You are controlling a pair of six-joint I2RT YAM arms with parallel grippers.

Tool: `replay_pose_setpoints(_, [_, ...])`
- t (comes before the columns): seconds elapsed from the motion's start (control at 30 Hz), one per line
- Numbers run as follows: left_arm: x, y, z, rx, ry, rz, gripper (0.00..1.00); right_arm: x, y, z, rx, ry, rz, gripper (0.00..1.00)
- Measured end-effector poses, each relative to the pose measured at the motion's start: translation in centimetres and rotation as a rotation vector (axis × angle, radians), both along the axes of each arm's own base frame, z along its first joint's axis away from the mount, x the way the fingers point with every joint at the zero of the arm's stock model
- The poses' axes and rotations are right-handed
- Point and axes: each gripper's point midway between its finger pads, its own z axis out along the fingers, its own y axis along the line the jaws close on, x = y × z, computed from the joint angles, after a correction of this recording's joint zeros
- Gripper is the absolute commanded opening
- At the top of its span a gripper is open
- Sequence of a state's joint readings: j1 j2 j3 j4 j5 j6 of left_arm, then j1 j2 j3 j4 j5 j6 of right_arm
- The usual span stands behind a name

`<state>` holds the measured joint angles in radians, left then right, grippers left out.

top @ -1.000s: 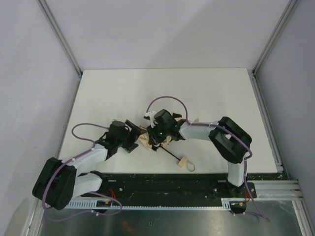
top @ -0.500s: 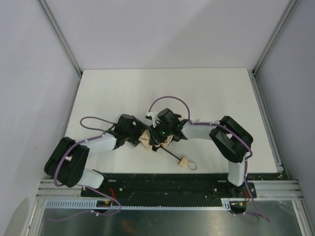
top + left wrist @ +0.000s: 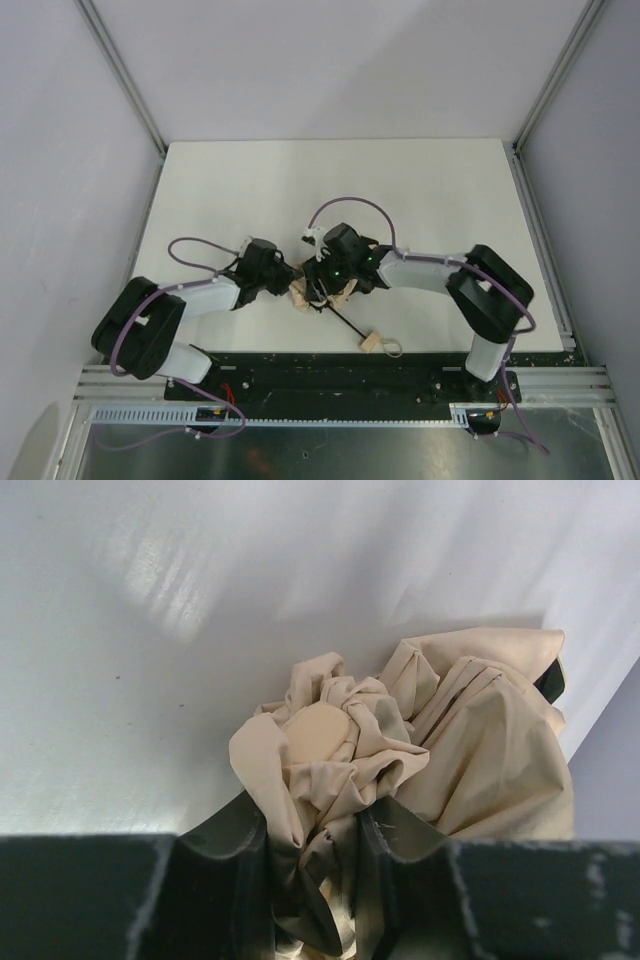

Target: Put away the umbrella

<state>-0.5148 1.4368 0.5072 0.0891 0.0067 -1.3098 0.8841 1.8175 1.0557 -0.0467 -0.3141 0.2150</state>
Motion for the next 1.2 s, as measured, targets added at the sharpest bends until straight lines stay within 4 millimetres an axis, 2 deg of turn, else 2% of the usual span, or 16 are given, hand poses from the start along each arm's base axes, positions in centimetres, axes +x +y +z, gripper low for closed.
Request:
replay_pose_setpoints(0.1, [-0.5,0.3,0.0,0.003,-0.010,-0.005,0.00,-0.9,-0.5,3.5,0.049,0.039,-0.055,0.71])
replay_pose_setpoints(0.27, [-1.6,1.0,0.1,0.004,-0.015,-0.004,0.00,-0.8,-2.3,12.7,0.204,-0.010,-0.162,0.74])
replay_pose_setpoints(0.33, [-2.0,1.3,0.2,0.007,-0.009,-0.004,0.00,-0.7,-3.3,15.0,0.242,-0.027,-0.209,0.73])
replay_pose_setpoints(0.4, [-2.3,1.4,0.2,0.012,0.000,-0.003,0.00,-0.3,-4.7,16.1,0.270,-0.040,-0.264,0.71])
replay_pose_setpoints(0.47, [-2.5,1.5,0.1,0.015,0.009,-0.003,0.00,0.4,-6.5,15.6,0.265,-0.040,-0.331,0.70])
replay_pose_setpoints(0.57, [-2.7,1.5,0.1,0.021,0.020,-0.006,0.00,1.5,-8.6,12.9,0.209,-0.022,-0.425,0.70])
replay_pose_setpoints(0.7, [-3.0,1.4,0.1,0.029,0.036,-0.010,0.00,1.8,-9.2,9.2,0.138,0.020,-0.453,0.69])
replay_pose_setpoints(0.8, [-3.2,1.3,0.0,0.032,0.041,-0.011,0.00,2.4,-8.5,7.0,0.121,0.039,-0.448,0.58])
replay_pose_setpoints(0.93, [-3.3,1.2,0.0,0.031,0.046,-0.008,0.00,3.1,-6.9,4.9,0.123,0.049,-0.426,0.28])
replay_pose_setpoints(1.0, [-3.4,1.2,0.0,0.029,0.051,-0.006,0.00,2.9,-5.9,3.7,0.110,0.048,-0.398,0.11])
replay_pose_setpoints(1.03, [-3.5,1.2,0.0,0.029,0.054,-0.006,0.00,2.6,-5.2,3.1,0.100,0.050,-0.378,0.05])
replay_pose_setpoints(1.2, [-3.7,1.1,0.0,0.028,0.063,0.001,0.00,1.4,-0.5,1.5,0.133,0.084,-0.272,0.00])
